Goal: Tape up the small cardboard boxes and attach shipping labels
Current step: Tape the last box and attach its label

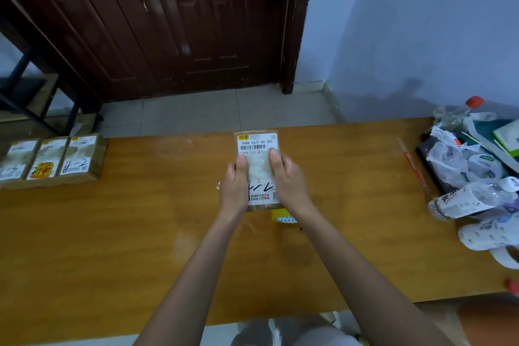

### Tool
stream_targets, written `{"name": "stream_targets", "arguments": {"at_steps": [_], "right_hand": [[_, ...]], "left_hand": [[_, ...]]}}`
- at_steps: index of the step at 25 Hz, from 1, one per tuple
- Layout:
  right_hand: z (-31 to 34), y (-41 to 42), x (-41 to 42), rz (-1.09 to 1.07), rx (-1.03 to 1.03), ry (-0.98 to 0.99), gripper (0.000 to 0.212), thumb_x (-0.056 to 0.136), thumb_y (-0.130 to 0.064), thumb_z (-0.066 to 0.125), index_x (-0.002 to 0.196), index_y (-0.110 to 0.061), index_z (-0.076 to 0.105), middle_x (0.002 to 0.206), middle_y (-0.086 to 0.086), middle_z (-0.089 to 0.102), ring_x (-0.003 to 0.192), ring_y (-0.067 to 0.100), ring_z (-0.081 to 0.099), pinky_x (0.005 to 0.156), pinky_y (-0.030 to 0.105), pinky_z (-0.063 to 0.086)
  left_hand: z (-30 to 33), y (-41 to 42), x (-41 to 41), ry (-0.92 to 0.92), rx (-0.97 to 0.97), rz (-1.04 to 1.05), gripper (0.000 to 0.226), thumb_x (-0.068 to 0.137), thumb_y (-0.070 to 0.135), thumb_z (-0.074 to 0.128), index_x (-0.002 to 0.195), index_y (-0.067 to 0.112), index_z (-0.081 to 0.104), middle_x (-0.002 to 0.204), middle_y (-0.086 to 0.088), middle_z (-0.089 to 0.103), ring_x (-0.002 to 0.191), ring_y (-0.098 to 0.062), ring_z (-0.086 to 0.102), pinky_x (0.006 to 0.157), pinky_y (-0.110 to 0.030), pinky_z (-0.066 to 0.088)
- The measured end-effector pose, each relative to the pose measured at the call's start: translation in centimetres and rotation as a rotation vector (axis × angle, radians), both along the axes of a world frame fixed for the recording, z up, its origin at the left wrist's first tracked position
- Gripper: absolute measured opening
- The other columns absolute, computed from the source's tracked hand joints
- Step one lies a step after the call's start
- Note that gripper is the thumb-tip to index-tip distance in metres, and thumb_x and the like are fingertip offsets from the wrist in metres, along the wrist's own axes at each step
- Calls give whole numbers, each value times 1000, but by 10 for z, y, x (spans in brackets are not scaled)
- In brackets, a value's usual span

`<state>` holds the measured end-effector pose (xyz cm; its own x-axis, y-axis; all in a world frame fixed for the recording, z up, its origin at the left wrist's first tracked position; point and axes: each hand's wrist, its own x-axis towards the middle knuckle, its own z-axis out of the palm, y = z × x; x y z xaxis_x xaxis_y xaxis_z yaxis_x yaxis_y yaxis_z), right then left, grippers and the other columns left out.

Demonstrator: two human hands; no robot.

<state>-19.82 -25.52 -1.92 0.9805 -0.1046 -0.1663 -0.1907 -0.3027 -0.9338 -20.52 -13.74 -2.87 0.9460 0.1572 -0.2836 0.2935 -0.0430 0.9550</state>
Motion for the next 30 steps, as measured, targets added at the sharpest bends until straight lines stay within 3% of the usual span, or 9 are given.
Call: {"name": "stream_targets", "arguments": {"at_steps": [4, 10, 11, 13, 16, 18, 21, 26, 30], "right_hand": [[2, 1, -7, 65, -608, -112, 58, 102, -50, 17, 90, -10, 59, 82, 8, 67, 71, 28, 63, 60, 40, 49], [-1, -5, -14, 81, -886, -91, 58, 103, -49, 18, 78, -12, 55, 77, 11, 67, 62, 28, 56, 55, 34, 39], [-1, -7, -13, 83, -819, -90, 57, 102, -51, 21, 77, -12, 54, 76, 9, 66, 61, 26, 56, 55, 35, 43], [-1, -12, -10, 94, -419, -13, 46, 100, -52, 33, 84, -17, 57, 82, 3, 69, 71, 20, 65, 66, 43, 54], [5, -16, -13, 14, 97, 16, 20, 95, -43, 55, 105, -27, 62, 100, -9, 69, 90, 8, 66, 79, 33, 56], [6, -16, -17, -20, 250, -28, 29, 88, -42, 65, 110, -24, 62, 101, -8, 68, 89, 6, 66, 73, 24, 55], [9, -16, -17, -48, 483, 87, 47, 77, -43, 72, 112, -17, 55, 104, 5, 68, 87, 13, 67, 71, 30, 56], [14, -22, -10, -10, 552, 156, 37, 87, -46, 65, 100, -13, 52, 75, -8, 68, 63, 6, 65, 48, 20, 48], [12, -19, -10, -54, 429, 210, 43, 95, -51, 50, 105, -10, 54, 86, -4, 67, 69, 4, 65, 53, 22, 50]], "left_hand": [[-6, -2, -11, -126, 308, -25, 60, 102, 50, 24, 78, 11, 63, 65, -2, 67, 54, -12, 63, 46, -27, 44], [-13, 3, -14, -83, 670, -118, 60, 103, 47, 18, 70, 17, 57, 67, -3, 62, 64, -25, 59, 55, -32, 40], [-14, 4, -13, -52, 631, -117, 59, 103, 48, 19, 78, 15, 61, 75, -5, 66, 71, -26, 62, 61, -34, 45], [-14, 4, -10, 40, 323, -90, 56, 104, 49, 24, 96, 15, 67, 92, -8, 72, 84, -24, 68, 75, -38, 54], [-7, 2, -4, 198, -136, 19, 50, 105, 44, 29, 103, 16, 69, 104, -14, 73, 93, -28, 71, 84, -44, 57], [-3, 1, -3, 256, -269, 82, 45, 105, 43, 32, 105, 17, 69, 104, -12, 74, 91, -25, 72, 77, -37, 59], [-1, -5, -8, 238, -418, 0, 46, 105, 46, 29, 110, 18, 66, 97, -5, 76, 86, -18, 74, 63, -28, 58], [-6, -10, -18, 195, -547, -107, 48, 105, 43, 27, 130, 14, 56, 101, -3, 75, 86, -13, 72, 62, -25, 56], [-12, -7, -19, 230, -525, -60, 54, 104, 46, 26, 133, 10, 55, 112, -8, 73, 97, -19, 71, 70, -29, 58]]}}
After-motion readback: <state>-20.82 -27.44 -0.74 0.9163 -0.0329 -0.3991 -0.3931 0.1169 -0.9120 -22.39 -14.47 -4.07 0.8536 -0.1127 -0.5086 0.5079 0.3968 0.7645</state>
